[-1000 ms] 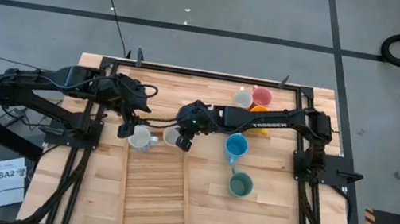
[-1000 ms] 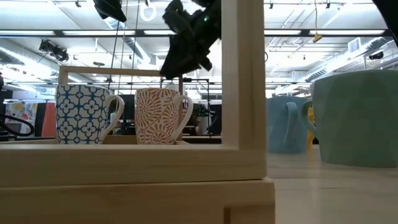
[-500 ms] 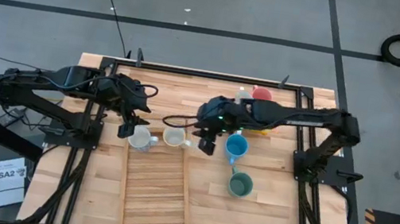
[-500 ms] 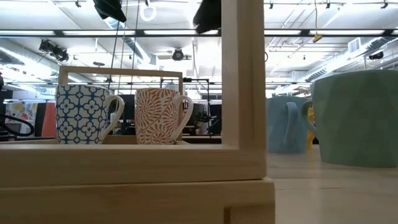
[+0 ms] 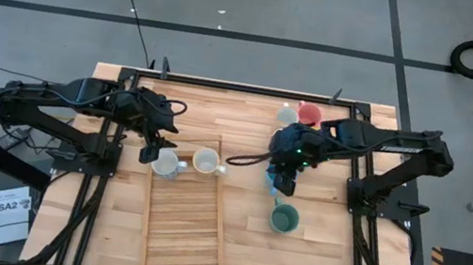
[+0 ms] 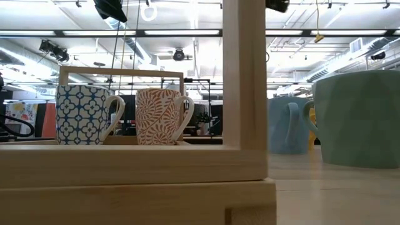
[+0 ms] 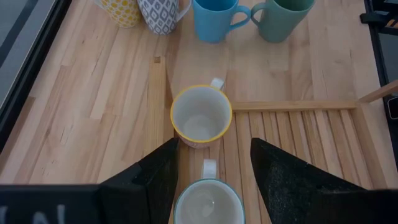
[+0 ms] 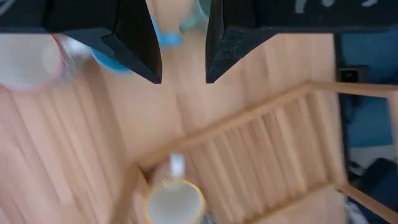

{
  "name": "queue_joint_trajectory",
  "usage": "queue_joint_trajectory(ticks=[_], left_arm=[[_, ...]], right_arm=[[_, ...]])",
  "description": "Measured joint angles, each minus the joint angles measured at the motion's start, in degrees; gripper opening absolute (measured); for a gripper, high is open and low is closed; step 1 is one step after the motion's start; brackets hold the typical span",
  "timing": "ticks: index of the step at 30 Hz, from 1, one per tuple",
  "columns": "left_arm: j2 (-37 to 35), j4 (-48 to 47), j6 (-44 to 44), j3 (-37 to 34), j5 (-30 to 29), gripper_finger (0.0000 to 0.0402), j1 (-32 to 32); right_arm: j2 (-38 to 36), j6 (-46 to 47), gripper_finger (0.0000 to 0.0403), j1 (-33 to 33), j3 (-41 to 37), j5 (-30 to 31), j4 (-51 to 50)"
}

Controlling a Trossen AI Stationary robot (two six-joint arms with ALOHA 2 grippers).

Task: Place coffee mugs
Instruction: Put the light blue mug on the shelf

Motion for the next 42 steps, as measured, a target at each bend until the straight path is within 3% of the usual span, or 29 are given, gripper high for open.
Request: queue_joint_trajectory(ticks=[8,21,31,42], left_arm=[[0.00,0.02,0.00,0.00,0.01,0.0204,-0.02],[0.00,0.03,-0.02,0.00,0.01,0.0204,-0.02],[0.00,0.07,-0.02,0.00,0.00,0.0204,-0.01],[0.00,0.09,-0.02,0.00,0.00,0.0204,-0.02]], right_arm=[[-0.33,8.16,0.0129,0.11,-0.54,4.73,-14.30],[-1.71,32.16,0.0129,-0.91,-13.48,10.30,-15.26],[-1.60,33.95,0.0129,-4.34,-23.21,10.01,-5.23],[-1.61,33.79,0.0129,-6.55,-26.88,9.95,0.52]])
